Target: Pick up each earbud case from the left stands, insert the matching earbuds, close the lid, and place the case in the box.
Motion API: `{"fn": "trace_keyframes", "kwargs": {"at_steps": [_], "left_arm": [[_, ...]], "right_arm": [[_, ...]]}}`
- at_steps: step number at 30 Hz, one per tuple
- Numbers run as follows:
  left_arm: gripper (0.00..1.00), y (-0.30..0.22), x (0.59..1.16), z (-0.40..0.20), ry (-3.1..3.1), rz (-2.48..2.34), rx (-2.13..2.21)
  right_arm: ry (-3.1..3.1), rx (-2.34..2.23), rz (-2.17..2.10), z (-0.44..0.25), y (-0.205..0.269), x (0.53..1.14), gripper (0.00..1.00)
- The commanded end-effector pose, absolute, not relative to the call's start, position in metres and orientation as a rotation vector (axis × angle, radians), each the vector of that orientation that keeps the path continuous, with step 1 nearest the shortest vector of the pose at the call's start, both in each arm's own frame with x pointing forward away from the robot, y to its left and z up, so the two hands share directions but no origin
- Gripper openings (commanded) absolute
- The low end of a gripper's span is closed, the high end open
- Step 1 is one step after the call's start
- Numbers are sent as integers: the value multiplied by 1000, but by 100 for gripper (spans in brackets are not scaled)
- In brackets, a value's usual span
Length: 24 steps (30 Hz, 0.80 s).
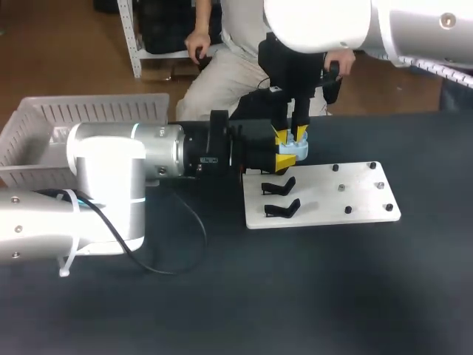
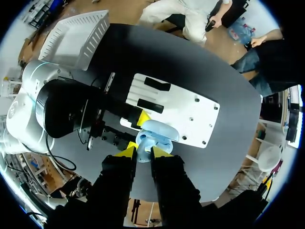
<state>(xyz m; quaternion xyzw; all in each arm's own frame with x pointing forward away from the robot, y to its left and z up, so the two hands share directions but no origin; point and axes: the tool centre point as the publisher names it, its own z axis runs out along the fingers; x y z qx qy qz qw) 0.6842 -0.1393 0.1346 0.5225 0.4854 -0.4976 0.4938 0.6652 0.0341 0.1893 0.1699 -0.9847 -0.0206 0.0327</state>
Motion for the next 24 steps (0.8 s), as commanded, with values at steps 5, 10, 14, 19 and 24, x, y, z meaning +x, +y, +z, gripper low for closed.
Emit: {"fn": "trace_keyframes", "kwargs": {"at_steps": [5,10,14,19,24], "left_arm": [[0,-140,684,134,1174,-1204,1264],[0,-140,684,134,1174,-1204,1264],[0,-140,684,134,1174,-1204,1264],[0,-140,684,134,1174,-1204,1264],[0,-140,684,134,1174,-1204,1264]], "right_arm": [[-3034,523,-63,189,34,667,0],[-3033,525,-62,189,35,668,0],[-3032,528,-61,189,35,669,0],[-3028,534,-56,188,37,669,0],[-3026,534,-58,188,37,669,0]]}}
